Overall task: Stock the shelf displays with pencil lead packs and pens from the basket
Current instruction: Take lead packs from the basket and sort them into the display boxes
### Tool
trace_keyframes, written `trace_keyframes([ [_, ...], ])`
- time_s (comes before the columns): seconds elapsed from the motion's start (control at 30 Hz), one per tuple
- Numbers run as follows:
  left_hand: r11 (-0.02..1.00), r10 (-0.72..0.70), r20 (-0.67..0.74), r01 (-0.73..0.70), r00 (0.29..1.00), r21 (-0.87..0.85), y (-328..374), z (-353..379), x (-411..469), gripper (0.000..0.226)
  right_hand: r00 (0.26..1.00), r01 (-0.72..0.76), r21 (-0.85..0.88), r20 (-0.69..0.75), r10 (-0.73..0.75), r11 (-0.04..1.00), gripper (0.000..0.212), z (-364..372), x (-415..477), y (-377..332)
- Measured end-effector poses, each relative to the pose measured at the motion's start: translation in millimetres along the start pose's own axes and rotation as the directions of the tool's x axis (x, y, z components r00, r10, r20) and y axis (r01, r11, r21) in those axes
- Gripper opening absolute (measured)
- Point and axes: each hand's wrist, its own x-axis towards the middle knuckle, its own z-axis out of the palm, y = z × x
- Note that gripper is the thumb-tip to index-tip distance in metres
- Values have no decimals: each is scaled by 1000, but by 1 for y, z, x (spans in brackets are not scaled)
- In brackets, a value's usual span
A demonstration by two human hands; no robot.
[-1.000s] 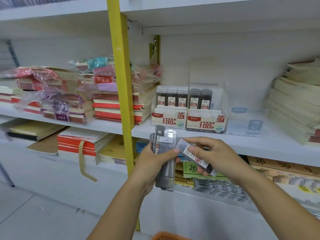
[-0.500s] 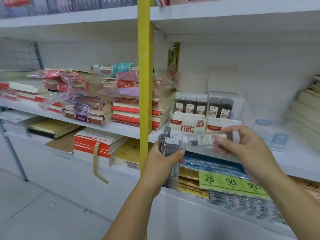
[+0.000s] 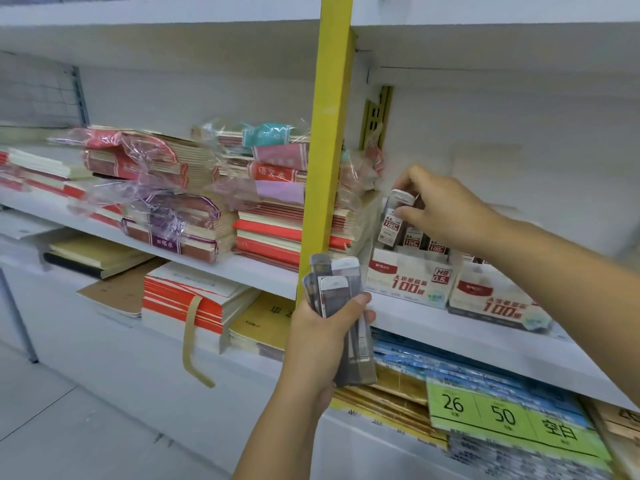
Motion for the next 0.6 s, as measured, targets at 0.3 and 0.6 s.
trace_keyframes([
  [0.3, 999, -17, 50, 19, 999, -51, 0, -5, 4, 27, 988, 9, -362, -138, -64, 932, 32, 24, 0, 12],
  [0.6, 988, -59, 107, 73, 992, -135, -7, 5, -17, 14, 972, -232, 583, 158, 171, 779, 31, 55, -147, -35],
])
